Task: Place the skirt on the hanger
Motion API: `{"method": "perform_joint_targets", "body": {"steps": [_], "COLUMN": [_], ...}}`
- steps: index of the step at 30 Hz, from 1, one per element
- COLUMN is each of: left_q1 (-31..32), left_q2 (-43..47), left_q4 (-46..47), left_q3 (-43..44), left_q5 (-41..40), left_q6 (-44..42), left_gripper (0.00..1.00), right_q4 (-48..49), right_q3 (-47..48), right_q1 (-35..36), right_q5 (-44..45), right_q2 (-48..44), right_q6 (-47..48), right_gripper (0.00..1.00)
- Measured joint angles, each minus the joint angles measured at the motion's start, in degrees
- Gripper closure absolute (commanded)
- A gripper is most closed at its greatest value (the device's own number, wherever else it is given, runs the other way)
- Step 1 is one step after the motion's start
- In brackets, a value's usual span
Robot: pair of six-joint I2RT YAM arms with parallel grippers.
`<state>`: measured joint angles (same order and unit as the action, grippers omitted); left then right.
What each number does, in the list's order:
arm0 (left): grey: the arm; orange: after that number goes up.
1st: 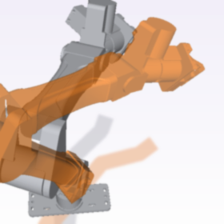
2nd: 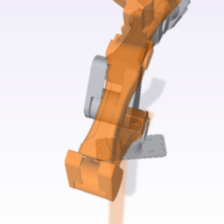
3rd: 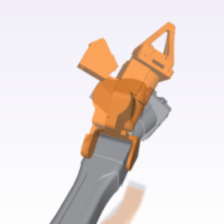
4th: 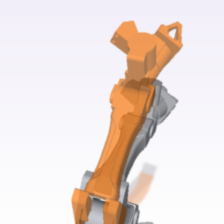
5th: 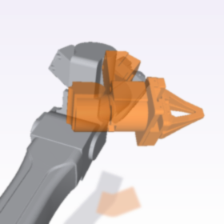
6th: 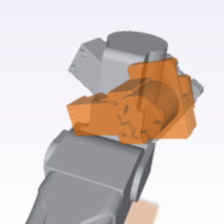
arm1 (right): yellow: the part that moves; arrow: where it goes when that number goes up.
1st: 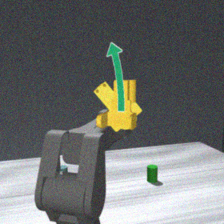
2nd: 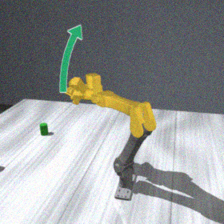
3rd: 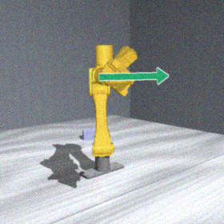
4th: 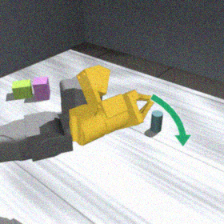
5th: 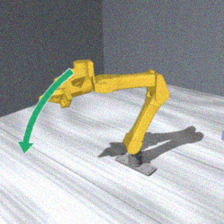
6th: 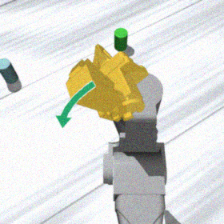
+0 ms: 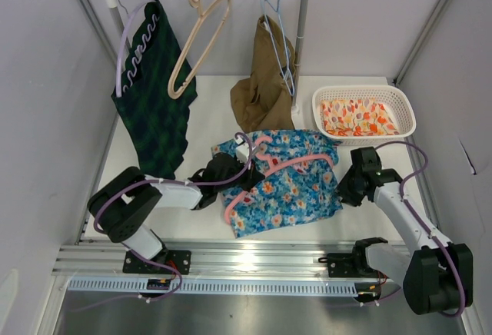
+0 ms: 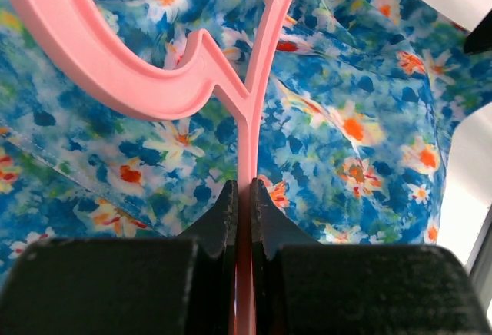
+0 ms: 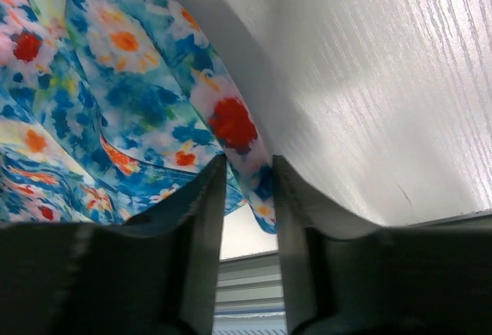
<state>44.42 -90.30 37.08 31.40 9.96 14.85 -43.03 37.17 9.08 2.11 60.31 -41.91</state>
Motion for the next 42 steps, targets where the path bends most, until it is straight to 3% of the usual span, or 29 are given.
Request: {"method": "perform_joint_targets", "body": {"steps": [8, 19, 27, 35, 42], "left_q1": [-1.0, -1.0, -0.9, -0.8, -0.8], "left_q2": [0.0, 0.0, 0.0, 0.0, 0.0], "left_q4": [1.8, 2.6, 2.7, 3.7, 4.0], "left_q3": [0.2, 0.2, 0.2, 0.2, 0.2], "left_q5": [6.4, 8.5, 8.5, 9.0, 9.6], "left_q6": [-0.8, -1.5, -2.0, -2.9, -2.9], "left_gripper": [1.0, 1.0, 1.0, 1.0, 1.0], "right_q4": [-2.5, 0.9, 9.4, 17.3, 19.8], "right_q3": [2.0, 7.3, 8.1, 15.5, 23.5], "right_q1": [2.5, 30.8, 54.4, 65.7, 71.8], "right_q5": [3.4, 12.5, 18.0, 22.8, 27.5], "right_q2": [-2.4, -3.3, 9.6, 26.8, 36.1], "right_q6": [0.2, -1.7, -4.5, -3.5, -3.7], "right_gripper": [0.48, 0.43, 0.41, 0.4, 0.4]}}
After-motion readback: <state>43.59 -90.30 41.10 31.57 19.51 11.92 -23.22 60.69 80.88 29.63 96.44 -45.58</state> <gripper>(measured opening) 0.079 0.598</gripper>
